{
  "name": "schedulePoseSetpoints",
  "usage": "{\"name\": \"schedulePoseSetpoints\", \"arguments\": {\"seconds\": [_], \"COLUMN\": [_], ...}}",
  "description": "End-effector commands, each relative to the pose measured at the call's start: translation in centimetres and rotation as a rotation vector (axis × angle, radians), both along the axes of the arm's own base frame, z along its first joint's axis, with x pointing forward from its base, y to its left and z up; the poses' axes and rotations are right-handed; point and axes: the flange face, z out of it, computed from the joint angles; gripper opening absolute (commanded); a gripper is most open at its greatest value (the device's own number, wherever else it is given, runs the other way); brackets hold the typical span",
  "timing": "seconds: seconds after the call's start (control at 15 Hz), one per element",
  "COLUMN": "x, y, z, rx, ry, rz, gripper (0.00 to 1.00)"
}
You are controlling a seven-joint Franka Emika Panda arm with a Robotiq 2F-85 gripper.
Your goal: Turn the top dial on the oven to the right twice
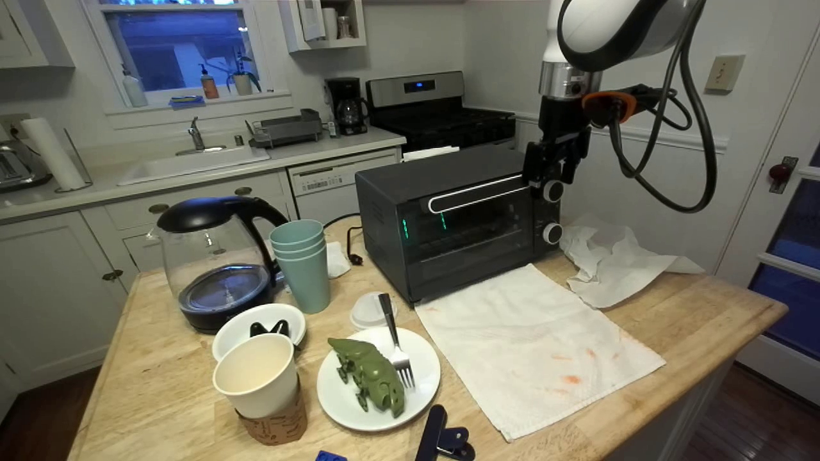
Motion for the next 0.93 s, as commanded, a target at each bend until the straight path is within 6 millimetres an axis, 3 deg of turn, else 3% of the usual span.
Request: {"name": "schedulePoseSetpoints", "arguments": {"seconds": [0.0, 0.87], "x": [0.8, 0.5], "y": [0.9, -0.4], "z": [-0.8, -2.4], "rx": [0.059, 0.098], "ry": [-0.018, 0.001], "rz": [0.009, -0.006], "gripper": [1.0, 1.0]}}
